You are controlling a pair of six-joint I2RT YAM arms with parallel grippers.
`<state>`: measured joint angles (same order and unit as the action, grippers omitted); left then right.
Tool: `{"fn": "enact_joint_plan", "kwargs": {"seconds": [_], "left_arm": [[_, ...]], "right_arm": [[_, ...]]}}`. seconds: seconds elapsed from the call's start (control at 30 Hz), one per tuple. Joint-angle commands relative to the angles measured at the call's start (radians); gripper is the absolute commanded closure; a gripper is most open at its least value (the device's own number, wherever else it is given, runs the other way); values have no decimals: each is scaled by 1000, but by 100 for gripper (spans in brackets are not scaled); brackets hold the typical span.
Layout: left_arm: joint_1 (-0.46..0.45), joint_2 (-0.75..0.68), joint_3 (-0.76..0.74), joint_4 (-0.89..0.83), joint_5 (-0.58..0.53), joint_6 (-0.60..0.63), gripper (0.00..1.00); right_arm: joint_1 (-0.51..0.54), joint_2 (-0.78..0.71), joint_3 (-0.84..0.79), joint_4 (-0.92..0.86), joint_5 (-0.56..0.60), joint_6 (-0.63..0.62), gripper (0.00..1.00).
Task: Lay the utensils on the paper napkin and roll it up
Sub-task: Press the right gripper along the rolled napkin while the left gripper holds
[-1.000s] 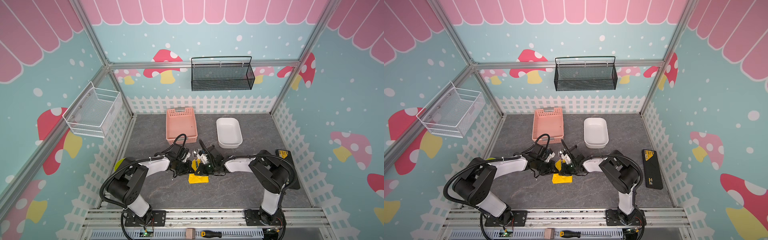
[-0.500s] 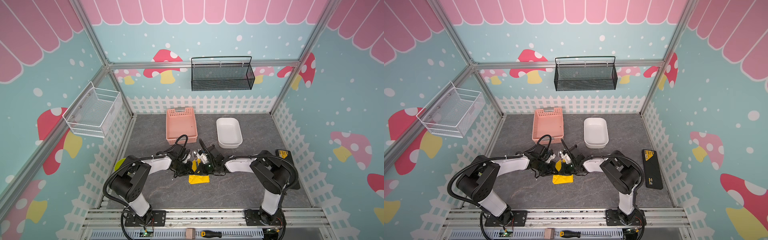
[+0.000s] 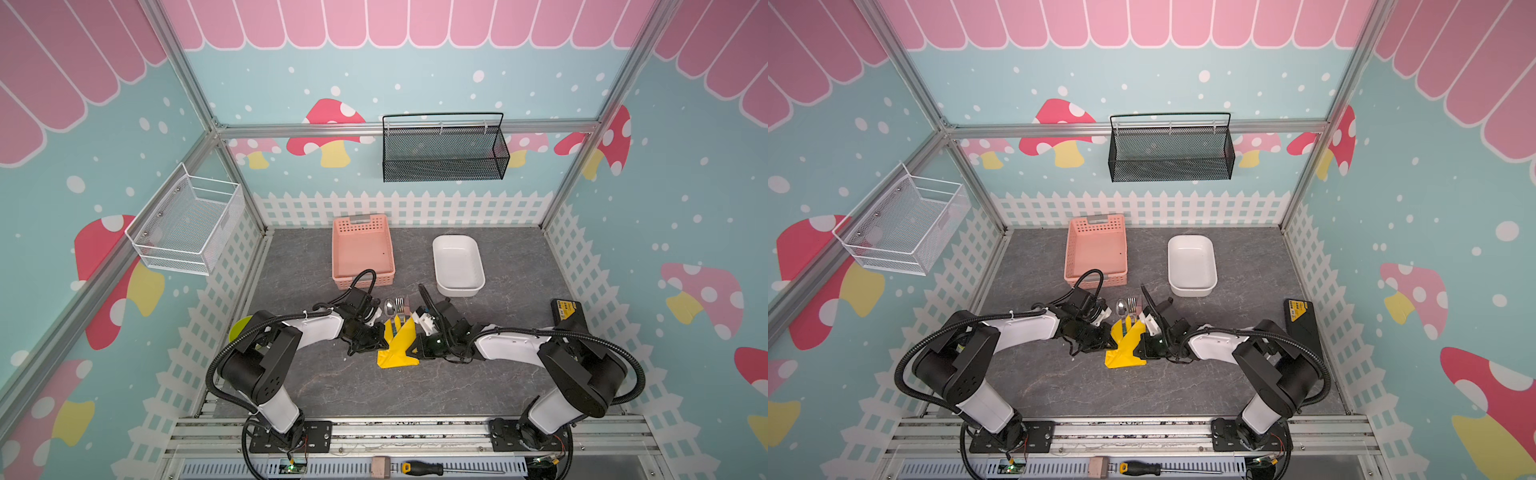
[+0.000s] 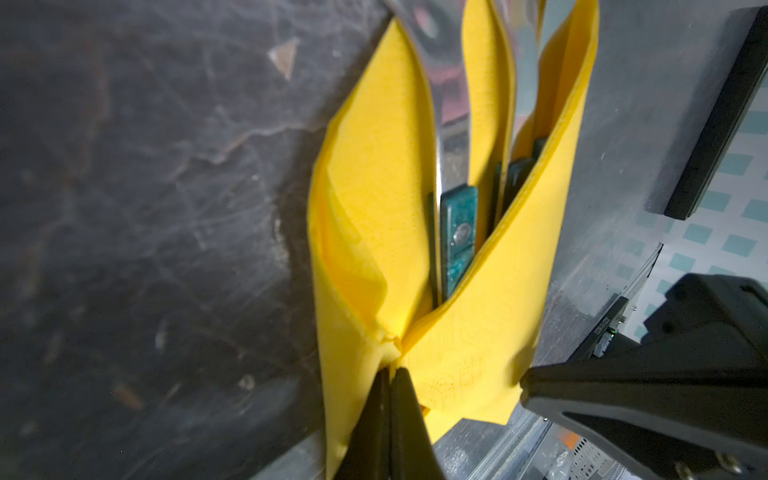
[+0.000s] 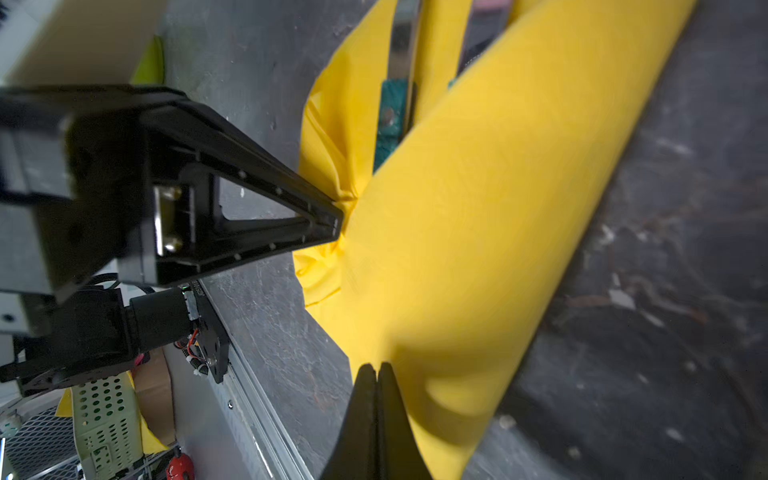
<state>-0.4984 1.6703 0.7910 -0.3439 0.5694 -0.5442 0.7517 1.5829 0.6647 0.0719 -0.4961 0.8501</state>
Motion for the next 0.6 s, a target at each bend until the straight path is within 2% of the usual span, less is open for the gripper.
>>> {"fn": "enact_joint_plan", "kwargs": {"seconds": [0.0, 0.27, 0.57], "left_arm": [[-5, 17, 8, -51, -41, 20, 99], [-5, -2, 18, -65, -45, 20, 100], [-5, -87, 64, -122, -19, 18, 100]], "right_arm": [[-2, -28, -17, -6, 11, 9, 100], [-2, 15, -26, 16, 10, 15, 100], [-2, 38, -12, 18, 11, 10, 100]]}}
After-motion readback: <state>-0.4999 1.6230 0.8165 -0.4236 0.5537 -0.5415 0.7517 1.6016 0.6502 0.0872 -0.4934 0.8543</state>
